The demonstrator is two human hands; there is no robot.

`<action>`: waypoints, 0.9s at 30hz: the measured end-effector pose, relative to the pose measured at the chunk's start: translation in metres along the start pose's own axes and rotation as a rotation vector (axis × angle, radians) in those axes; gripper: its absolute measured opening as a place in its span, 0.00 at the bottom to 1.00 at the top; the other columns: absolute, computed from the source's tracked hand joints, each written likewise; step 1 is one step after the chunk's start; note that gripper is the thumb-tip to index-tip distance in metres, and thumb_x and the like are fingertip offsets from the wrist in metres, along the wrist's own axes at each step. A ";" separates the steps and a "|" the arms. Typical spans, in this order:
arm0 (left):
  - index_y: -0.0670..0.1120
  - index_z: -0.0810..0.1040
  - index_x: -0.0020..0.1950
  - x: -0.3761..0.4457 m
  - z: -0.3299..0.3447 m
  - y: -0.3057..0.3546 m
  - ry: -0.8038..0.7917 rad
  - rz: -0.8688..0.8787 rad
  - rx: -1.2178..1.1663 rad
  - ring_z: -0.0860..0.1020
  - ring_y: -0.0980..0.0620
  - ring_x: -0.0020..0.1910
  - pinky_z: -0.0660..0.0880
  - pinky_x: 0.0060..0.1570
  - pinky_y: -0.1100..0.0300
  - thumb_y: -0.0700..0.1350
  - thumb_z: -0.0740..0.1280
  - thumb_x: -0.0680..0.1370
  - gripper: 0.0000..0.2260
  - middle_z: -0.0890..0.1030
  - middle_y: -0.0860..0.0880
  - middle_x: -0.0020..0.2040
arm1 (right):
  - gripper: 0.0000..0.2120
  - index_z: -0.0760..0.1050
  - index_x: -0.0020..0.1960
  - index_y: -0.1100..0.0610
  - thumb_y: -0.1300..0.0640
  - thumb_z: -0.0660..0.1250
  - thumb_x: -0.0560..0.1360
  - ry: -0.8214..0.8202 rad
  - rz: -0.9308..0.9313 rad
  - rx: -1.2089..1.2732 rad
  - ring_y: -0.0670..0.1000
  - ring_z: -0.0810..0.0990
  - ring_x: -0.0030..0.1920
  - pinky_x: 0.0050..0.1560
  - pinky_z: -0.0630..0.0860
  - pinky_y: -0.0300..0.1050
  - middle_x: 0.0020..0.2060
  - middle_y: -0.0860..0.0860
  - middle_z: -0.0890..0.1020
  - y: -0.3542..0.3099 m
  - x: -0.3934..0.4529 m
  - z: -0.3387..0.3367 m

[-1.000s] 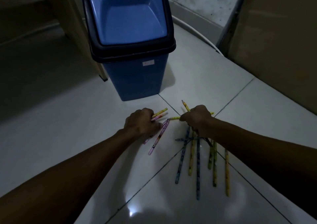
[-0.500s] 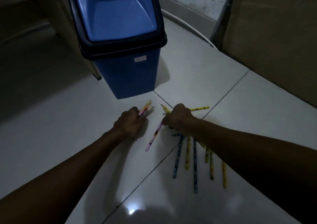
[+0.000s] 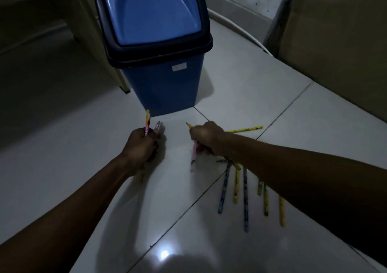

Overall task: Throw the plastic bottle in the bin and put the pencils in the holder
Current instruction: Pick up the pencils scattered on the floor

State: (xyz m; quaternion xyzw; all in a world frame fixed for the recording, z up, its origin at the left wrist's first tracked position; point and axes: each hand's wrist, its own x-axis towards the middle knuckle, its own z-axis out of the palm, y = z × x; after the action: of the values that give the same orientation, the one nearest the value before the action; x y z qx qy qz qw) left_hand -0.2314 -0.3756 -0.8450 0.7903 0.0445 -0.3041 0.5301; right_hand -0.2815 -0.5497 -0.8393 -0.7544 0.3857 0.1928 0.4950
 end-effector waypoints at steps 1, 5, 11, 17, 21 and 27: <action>0.43 0.75 0.48 0.000 0.002 0.001 -0.012 0.005 0.000 0.71 0.50 0.26 0.69 0.24 0.58 0.47 0.58 0.82 0.10 0.73 0.47 0.30 | 0.11 0.74 0.41 0.67 0.58 0.60 0.73 -0.013 -0.001 0.037 0.49 0.70 0.11 0.17 0.64 0.30 0.26 0.59 0.79 -0.003 -0.002 -0.007; 0.43 0.74 0.47 0.000 0.015 0.005 -0.078 0.014 -0.046 0.73 0.51 0.22 0.71 0.22 0.60 0.47 0.59 0.82 0.09 0.73 0.47 0.29 | 0.13 0.74 0.48 0.65 0.58 0.56 0.72 0.027 -0.064 -0.073 0.53 0.74 0.19 0.22 0.67 0.34 0.28 0.58 0.81 -0.007 0.001 -0.043; 0.45 0.71 0.41 -0.003 0.040 0.015 -0.104 -0.001 -0.070 0.67 0.55 0.17 0.64 0.17 0.65 0.46 0.61 0.81 0.09 0.70 0.48 0.25 | 0.14 0.74 0.38 0.53 0.41 0.67 0.69 0.129 -0.323 -0.523 0.55 0.78 0.36 0.33 0.71 0.43 0.33 0.50 0.78 0.013 0.011 -0.082; 0.44 0.71 0.39 -0.004 0.050 0.018 -0.172 -0.003 -0.055 0.64 0.54 0.18 0.61 0.18 0.66 0.45 0.66 0.78 0.10 0.67 0.47 0.25 | 0.19 0.80 0.54 0.49 0.46 0.75 0.65 0.254 -0.533 -0.770 0.57 0.78 0.52 0.44 0.67 0.44 0.50 0.53 0.82 0.038 0.024 -0.083; 0.44 0.72 0.37 -0.005 0.054 0.016 -0.146 -0.027 -0.048 0.64 0.54 0.18 0.60 0.18 0.66 0.45 0.68 0.77 0.10 0.68 0.46 0.26 | 0.14 0.79 0.51 0.50 0.46 0.71 0.67 0.259 -0.559 -0.777 0.57 0.77 0.50 0.43 0.65 0.44 0.48 0.54 0.81 0.048 0.034 -0.073; 0.44 0.73 0.36 -0.009 0.060 0.013 -0.115 -0.032 -0.025 0.66 0.53 0.19 0.63 0.18 0.66 0.48 0.69 0.76 0.12 0.70 0.47 0.25 | 0.09 0.78 0.48 0.53 0.50 0.64 0.73 0.289 -0.679 -0.869 0.59 0.79 0.47 0.41 0.66 0.45 0.45 0.56 0.82 0.055 0.040 -0.073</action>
State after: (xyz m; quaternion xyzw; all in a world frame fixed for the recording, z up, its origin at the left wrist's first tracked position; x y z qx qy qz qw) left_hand -0.2595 -0.4312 -0.8446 0.7640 0.0306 -0.3567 0.5367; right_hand -0.3054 -0.6424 -0.8674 -0.9891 0.0706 0.0585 0.1156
